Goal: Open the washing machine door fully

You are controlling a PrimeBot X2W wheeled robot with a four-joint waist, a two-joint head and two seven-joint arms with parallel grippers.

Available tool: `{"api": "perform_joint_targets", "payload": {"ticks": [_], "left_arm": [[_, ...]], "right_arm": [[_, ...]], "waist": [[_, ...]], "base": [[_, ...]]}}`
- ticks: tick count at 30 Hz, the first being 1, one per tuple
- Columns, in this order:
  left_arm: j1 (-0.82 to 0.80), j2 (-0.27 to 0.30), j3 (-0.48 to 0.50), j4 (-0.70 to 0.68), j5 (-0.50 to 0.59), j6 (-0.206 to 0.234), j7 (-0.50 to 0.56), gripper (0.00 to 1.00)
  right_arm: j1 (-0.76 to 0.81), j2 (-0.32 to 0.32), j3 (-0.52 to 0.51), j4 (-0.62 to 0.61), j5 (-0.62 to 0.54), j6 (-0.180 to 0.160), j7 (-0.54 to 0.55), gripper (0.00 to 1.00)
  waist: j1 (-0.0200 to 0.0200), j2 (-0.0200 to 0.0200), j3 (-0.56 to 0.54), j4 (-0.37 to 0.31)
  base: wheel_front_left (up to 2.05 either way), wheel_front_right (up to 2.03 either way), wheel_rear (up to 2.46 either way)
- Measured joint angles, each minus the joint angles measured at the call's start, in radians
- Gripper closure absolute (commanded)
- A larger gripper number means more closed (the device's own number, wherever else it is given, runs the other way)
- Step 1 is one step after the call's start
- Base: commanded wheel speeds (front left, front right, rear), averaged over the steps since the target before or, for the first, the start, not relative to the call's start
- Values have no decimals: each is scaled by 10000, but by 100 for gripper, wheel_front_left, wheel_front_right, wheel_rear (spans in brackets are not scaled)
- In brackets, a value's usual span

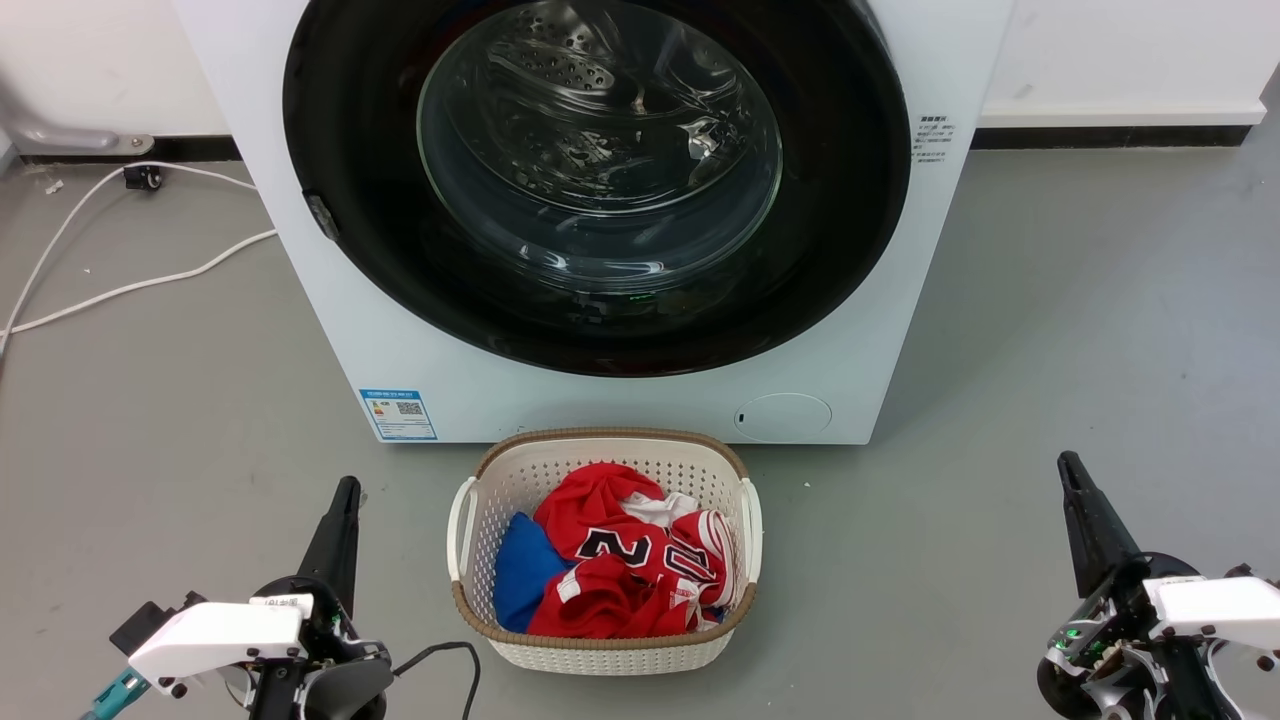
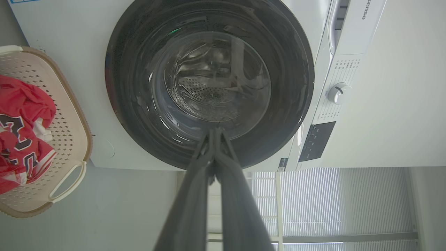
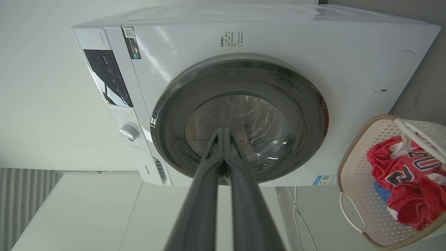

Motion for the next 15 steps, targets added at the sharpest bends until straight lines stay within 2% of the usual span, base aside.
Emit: {"api": "perform_joint_targets", "payload": {"ticks": [15], "left_arm": [[-2,-8,12,0,23,0,31,100]], "right_arm": [[-1,10,-13,0,-2,0,25,100]], "waist": [[0,0,0,0]], "base": [[0,0,0]]}}
